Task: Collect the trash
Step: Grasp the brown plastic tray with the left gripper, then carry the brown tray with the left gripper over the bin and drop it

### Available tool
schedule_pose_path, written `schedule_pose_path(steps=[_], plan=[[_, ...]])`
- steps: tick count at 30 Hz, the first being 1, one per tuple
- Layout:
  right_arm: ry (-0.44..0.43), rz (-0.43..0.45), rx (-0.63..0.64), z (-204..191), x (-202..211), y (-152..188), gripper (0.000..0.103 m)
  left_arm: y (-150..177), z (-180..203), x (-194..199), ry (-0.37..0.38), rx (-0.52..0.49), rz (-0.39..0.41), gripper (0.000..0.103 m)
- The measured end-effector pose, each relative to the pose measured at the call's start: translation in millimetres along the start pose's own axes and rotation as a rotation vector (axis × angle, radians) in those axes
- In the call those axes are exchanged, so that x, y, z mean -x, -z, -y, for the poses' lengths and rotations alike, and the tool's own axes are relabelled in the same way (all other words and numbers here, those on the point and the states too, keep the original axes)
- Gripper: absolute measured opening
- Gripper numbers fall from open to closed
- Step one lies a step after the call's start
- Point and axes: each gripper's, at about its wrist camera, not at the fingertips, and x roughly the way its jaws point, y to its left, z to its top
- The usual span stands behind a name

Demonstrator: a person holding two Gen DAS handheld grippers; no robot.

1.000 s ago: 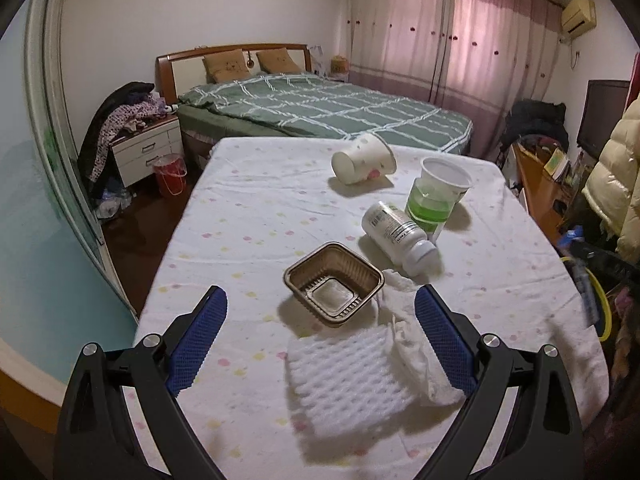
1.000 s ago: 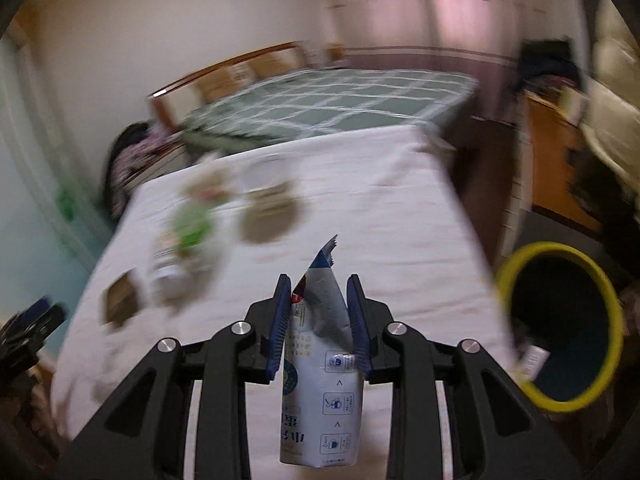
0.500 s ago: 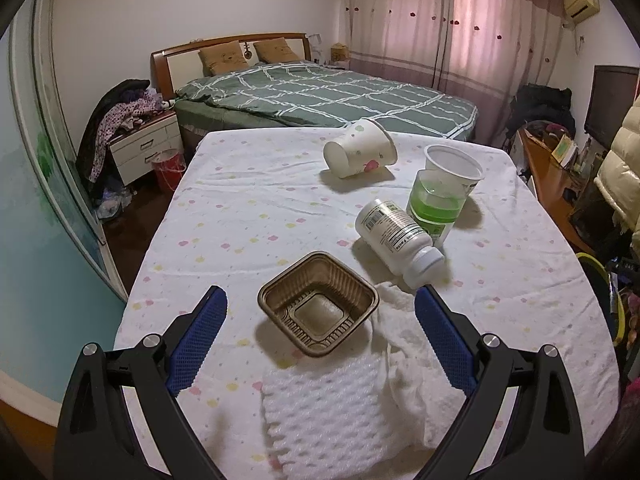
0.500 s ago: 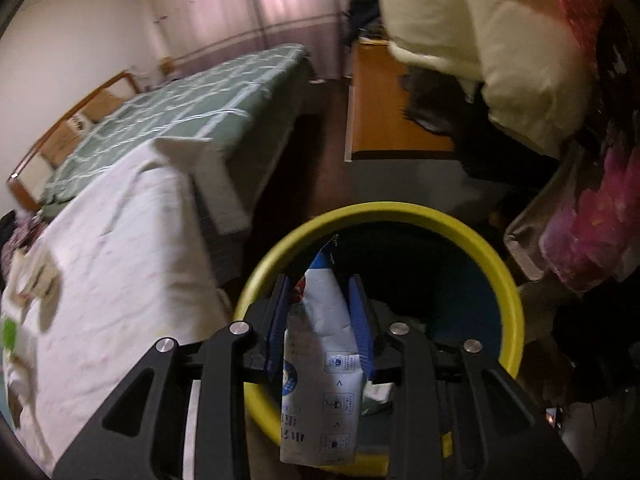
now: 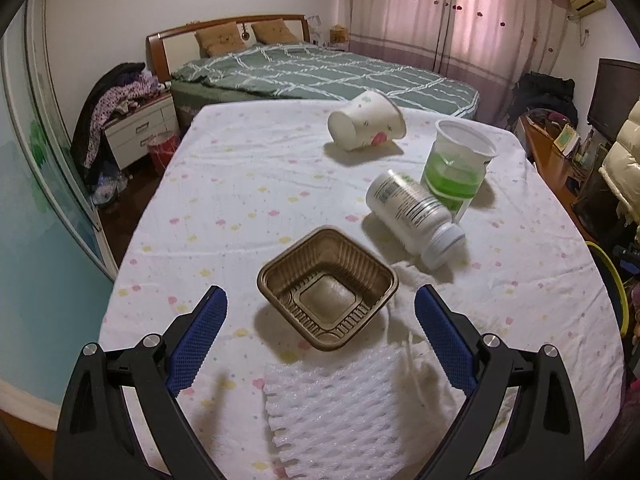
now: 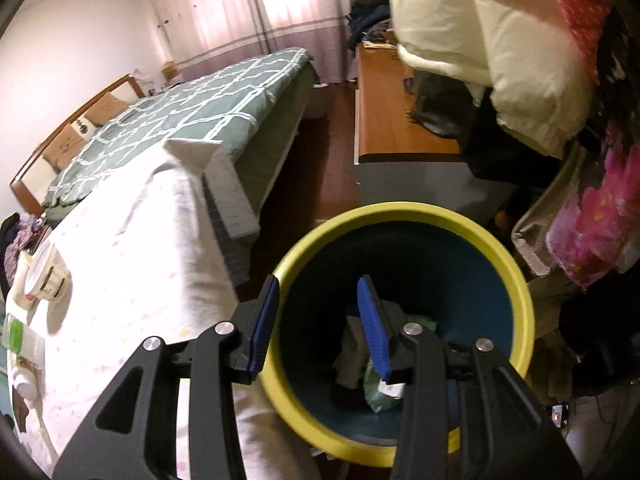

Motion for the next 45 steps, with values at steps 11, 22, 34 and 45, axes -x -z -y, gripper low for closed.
schedule_pose_path(steps=[11, 22, 34, 45], plan=[[-0.04, -0.003, 0.054, -33.7, 5.6, 5.3, 0.04, -5.1, -4.6, -38.7, 0.04, 0.006, -0.09, 0.094], [-0.055, -0.006, 0.056, -34.4, 4.2, 5.0, 0.04, -20.3, -3.8, -64.8, 0.037, 0.02, -0.131, 0.084], [-0.086, 0.019, 0.07, -30.2, 24.1, 9.4, 0.04, -33.7, 11.5, -18.1, 0.049, -0.018, -0.031, 0.082], [-0.089, 0.051, 0.095, 3.9, 57.1, 25.0, 0.04, -50.5, 137.2, 17.6, 0.24, -0.209, 0.021, 0.082]])
